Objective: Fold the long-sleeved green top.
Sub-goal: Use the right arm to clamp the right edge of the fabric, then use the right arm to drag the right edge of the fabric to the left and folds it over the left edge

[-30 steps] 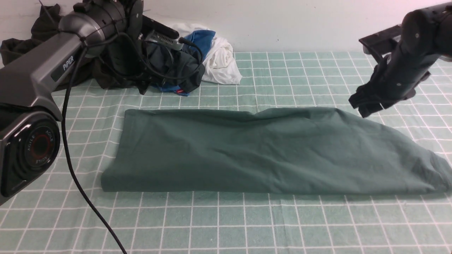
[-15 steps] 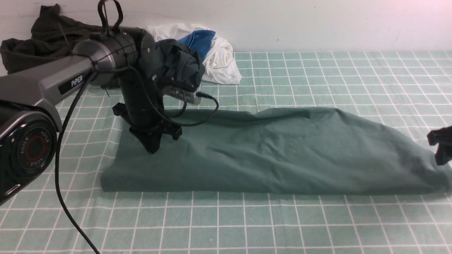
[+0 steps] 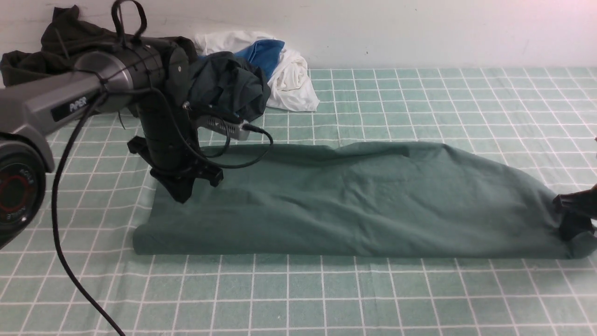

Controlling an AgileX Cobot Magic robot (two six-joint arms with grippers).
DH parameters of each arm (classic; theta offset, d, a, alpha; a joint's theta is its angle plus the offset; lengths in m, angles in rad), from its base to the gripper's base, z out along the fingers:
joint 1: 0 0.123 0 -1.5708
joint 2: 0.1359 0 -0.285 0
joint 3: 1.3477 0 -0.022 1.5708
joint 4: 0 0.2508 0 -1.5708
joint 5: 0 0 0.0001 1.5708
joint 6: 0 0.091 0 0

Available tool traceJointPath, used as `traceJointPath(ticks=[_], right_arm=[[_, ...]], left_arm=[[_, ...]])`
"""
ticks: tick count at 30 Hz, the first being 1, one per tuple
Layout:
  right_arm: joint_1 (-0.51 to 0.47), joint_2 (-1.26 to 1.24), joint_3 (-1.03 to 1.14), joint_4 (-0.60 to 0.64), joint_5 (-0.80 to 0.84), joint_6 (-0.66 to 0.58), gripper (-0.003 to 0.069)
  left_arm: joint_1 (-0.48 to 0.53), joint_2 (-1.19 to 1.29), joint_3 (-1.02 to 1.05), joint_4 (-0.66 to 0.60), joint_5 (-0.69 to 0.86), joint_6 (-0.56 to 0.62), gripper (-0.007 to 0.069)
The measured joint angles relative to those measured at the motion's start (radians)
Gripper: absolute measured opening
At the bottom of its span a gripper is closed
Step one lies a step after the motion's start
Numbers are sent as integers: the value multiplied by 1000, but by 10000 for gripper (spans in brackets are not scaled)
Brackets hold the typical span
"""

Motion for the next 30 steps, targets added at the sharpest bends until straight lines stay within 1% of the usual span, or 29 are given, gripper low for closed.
traceJointPath(ticks=[2, 4, 5, 6, 7, 8, 10, 12, 15, 16, 17, 18, 19, 20, 21, 22, 23, 25, 30], right_arm=[[0, -8, 0, 1, 1, -11, 249], [0, -38, 2, -4, 9, -19, 111], [1, -63, 3, -10, 10, -20, 74], [1, -87, 4, -16, 12, -21, 54], [1, -94, 4, -17, 12, -22, 51], [1, -161, 1, -26, 16, -22, 44], [1, -203, -6, -27, 21, -22, 44], [26, -317, -53, -7, 53, -41, 44], [103, -408, -120, 45, 74, -99, 44], [149, -430, -147, 71, 77, -120, 44], [159, -433, -147, 76, 78, -131, 44], [260, -450, -208, 122, 84, -175, 44], [285, -451, -214, 126, 86, -179, 44], [373, -445, -259, 149, 88, -200, 44], [425, -437, -284, 159, 87, -205, 44], [516, -418, -327, 169, 80, -208, 44], [516, -414, -332, 170, 78, -209, 44], [669, -352, -396, 180, 36, -211, 44], [888, -150, -502, 185, -52, -211, 44]], left_arm=[[0, -56, 0, 0, 1, -3, -3], [0, -128, 4, -1, 3, -7, -3], [0, -168, 10, -2, 3, -9, -3], [0, -211, 17, -3, 5, -11, -3], [0, -211, 19, -3, 5, -11, -3], [0, -300, 42, -6, 10, -14, -3], [0, -345, 59, -7, 14, -15, -3], [0, -465, 120, -20, 25, -23, -3], [0, -602, 193, -50, 28, -29, -3], [0, -648, 219, -64, 29, -31, -3], [0, -648, 224, -64, 29, -31, -3], [0, -737, 271, -89, 32, -32, -3], [0, -746, 276, -90, 32, -32, -3], [0, -806, 312, -100, 31, -33, -3], [0, -840, 339, -103, 29, -33, -3], [0, -890, 365, -106, 26, -33, -3], [0, -906, 376, -106, 24, -33, -3], [0, -1002, 445, -107, 21, -37, -3], [0, -1183, 589, -107, 21, -48, -3]])
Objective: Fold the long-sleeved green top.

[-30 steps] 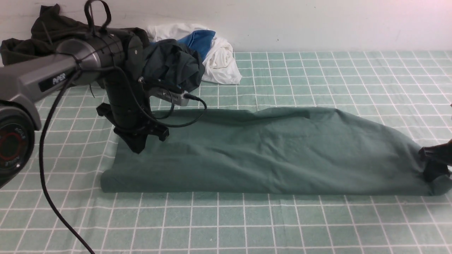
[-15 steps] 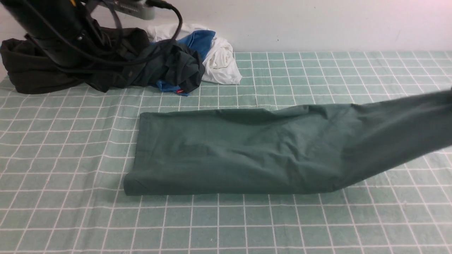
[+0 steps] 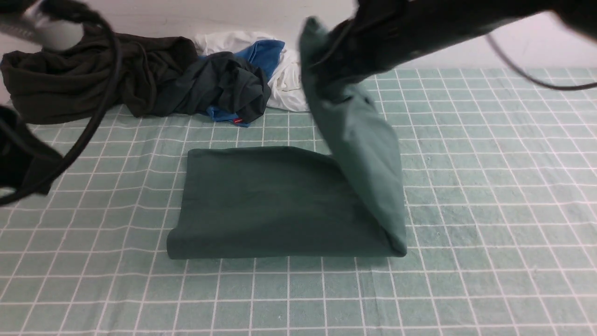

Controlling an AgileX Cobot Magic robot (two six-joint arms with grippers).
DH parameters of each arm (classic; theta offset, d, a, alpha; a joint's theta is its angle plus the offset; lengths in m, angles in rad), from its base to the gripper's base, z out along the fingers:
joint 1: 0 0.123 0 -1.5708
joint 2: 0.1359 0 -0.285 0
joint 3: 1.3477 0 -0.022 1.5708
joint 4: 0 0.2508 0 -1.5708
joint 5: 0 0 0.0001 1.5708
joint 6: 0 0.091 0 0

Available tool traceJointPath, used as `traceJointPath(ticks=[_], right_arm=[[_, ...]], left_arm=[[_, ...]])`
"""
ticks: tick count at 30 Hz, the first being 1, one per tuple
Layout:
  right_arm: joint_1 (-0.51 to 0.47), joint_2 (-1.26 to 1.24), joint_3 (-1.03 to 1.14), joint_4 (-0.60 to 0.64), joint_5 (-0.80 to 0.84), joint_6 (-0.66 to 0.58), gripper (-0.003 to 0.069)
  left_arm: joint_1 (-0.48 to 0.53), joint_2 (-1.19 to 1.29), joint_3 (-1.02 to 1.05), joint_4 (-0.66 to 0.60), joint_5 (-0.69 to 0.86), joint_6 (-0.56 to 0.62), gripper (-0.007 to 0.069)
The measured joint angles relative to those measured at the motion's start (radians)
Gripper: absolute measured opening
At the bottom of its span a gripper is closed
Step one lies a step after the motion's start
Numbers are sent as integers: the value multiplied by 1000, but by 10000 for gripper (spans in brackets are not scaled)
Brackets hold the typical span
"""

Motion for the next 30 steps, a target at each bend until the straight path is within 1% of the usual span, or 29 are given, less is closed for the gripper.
traceJointPath(ticks=[5, 7, 8, 10, 11, 13, 14, 15, 16, 18, 19, 22, 25, 30], right_arm=[[110, 193, -79, 19, -62, 0, 45], [133, 269, -115, 29, -83, 0, 59], [142, 307, -146, 38, -85, 0, 80], [147, 347, -186, 55, -81, 0, 136], [148, 353, -190, 58, -78, 0, 153], [144, 362, -236, 66, -42, 0, 279], [139, 359, -252, 66, -24, 0, 327], [138, 359, -254, 66, -24, 0, 327], [130, 352, -267, 63, 9, 2, 391], [119, 350, -273, 47, 55, 24, 433], [113, 359, -275, 36, 83, 46, 446], [111, 417, -276, 26, 122, 91, 454], [133, 497, -276, 25, 164, 97, 456], [183, 528, -275, -10, 182, 88, 456]], left_arm=[[0, -138, 133, 14, 2, 0, -3], [0, -181, 185, 28, 2, -1, -3], [0, -208, 214, 38, 2, -1, -3], [0, -236, 252, 52, 2, -3, -3], [0, -238, 260, 53, 2, -3, -3], [0, -269, 300, 61, 3, -11, -3], [0, -279, 311, 62, 3, -13, -3], [0, -281, 311, 62, 3, -13, -3], [0, -293, 327, 62, 3, -18, -3], [0, -303, 347, 63, 2, -20, -3], [0, -309, 361, 63, 2, -21, -3], [0, -312, 392, 64, -3, -23, -3], [0, -312, 423, 64, -32, -31, -3], [0, -318, 471, 64, -60, -60, -3]])
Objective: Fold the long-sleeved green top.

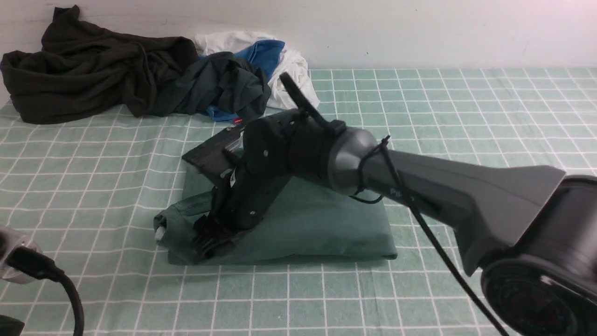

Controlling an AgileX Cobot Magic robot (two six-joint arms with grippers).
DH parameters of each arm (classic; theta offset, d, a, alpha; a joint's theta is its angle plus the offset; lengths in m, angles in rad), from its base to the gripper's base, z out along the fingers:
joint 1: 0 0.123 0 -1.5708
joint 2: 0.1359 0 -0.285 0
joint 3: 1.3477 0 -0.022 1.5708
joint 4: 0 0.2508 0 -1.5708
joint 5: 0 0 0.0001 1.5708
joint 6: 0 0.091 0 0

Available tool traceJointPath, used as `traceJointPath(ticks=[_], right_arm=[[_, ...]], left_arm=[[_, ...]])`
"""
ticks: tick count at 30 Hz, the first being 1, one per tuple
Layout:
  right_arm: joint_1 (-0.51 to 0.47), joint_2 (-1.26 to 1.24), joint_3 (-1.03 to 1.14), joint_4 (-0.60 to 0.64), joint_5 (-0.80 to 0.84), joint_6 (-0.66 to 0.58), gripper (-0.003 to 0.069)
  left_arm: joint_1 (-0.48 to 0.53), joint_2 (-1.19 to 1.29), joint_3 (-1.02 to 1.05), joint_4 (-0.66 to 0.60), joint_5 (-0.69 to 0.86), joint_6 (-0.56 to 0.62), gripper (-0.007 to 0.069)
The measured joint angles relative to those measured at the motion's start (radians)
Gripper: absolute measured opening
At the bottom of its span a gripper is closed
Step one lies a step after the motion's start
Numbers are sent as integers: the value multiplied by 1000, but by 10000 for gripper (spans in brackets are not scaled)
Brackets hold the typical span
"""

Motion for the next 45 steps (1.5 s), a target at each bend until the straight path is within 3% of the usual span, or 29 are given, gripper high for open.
traceJointPath(ticks=[6, 11, 14, 19, 23, 25, 37, 45], right_arm=[[-28, -66, -1, -125, -2, 49, 456], [-95, -156, -1, -143, 78, 80, 426], [-128, -249, -1, -133, 150, 63, 365], [-139, -478, 21, -118, 247, -6, 182], [-139, -661, 169, -112, 217, -13, 41], [-139, -752, 275, -112, 175, -13, 6], [-139, -1355, 916, -107, -176, 13, -13], [-139, -1521, 1040, -91, -147, 33, -13]], left_arm=[[0, -107, 73, 0, -27, -27, -3], [0, -273, 156, 0, -61, -79, -3], [0, -393, 200, 4, -94, -90, -3], [0, -534, 231, 23, -153, -90, -3], [0, -578, 231, 23, -155, -90, -3], [0, -581, 231, 23, -155, -90, -3], [0, -581, 233, 23, -155, -90, -3], [0, -581, 233, 23, -155, -90, -3]])
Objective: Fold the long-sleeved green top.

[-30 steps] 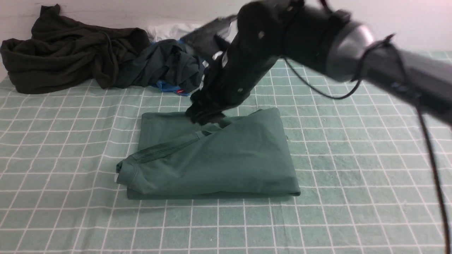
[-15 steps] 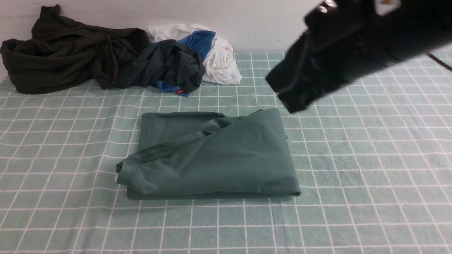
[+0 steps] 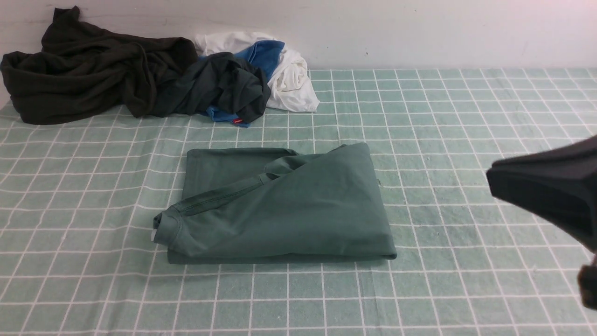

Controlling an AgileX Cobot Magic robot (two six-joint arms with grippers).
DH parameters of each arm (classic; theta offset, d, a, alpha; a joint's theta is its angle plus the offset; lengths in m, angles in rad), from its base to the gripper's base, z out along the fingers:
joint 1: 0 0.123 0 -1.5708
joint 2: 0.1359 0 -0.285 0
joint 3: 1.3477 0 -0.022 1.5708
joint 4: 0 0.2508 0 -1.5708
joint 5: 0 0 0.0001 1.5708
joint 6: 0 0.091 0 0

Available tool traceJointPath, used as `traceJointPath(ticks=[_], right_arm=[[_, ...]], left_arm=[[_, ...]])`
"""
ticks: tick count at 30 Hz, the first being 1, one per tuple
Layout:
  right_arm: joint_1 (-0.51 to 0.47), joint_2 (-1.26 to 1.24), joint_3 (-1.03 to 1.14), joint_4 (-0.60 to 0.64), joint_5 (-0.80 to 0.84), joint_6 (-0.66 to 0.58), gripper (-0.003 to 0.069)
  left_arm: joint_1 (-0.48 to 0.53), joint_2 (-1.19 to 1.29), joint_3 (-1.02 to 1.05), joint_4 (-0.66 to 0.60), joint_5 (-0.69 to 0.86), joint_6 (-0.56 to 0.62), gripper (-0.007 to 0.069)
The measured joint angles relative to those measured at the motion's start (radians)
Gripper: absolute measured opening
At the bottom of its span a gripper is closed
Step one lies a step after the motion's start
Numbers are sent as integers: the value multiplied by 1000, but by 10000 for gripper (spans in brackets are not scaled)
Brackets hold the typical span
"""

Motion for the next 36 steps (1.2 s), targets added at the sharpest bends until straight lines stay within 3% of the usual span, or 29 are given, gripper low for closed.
traceJointPath(ticks=[13, 21, 25, 31, 36], right_arm=[[0, -45, 15, 40, 12, 0, -14], [-33, -136, 266, -65, -362, 20, -14], [-209, -283, 489, -126, -551, 155, -14], [-503, -521, 737, -201, -573, 333, -14], [-677, -710, 917, -221, -573, 363, -14]], left_arm=[[0, 0, 0, 0, 0, 0, -3], [0, 0, 0, 0, 0, 0, -3], [0, 0, 0, 0, 0, 0, -3], [0, 0, 0, 0, 0, 0, -3], [0, 0, 0, 0, 0, 0, -3]])
